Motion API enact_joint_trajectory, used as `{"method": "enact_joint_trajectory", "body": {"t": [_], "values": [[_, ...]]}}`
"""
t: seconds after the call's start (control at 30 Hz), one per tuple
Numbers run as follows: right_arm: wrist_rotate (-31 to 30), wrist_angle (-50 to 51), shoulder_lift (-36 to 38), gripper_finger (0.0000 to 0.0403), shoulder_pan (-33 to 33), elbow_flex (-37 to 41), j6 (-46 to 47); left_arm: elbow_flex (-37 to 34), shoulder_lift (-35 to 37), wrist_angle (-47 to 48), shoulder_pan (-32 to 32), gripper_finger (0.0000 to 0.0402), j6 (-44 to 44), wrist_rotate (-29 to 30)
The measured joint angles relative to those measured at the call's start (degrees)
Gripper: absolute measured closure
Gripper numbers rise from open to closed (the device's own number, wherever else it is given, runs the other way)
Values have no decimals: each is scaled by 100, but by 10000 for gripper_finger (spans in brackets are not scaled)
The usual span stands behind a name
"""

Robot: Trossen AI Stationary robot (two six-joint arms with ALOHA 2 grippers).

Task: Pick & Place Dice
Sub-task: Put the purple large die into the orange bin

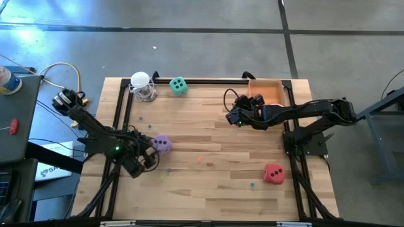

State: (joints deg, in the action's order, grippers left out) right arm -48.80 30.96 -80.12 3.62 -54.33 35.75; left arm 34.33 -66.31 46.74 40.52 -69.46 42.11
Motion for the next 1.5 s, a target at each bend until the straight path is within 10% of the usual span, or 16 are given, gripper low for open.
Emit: {"method": "enact_joint_trajectory", "body": {"t": [0.8, 1.5], "values": [[103, -188, 0, 170, -376, 0, -155, -20, -19, -3136, -2915, 49, 5290, -2374], [1126, -1076, 0, 170, -664, 0, -1211, 8, -1106, -5193, -4235, 49, 6682, -4133]]}}
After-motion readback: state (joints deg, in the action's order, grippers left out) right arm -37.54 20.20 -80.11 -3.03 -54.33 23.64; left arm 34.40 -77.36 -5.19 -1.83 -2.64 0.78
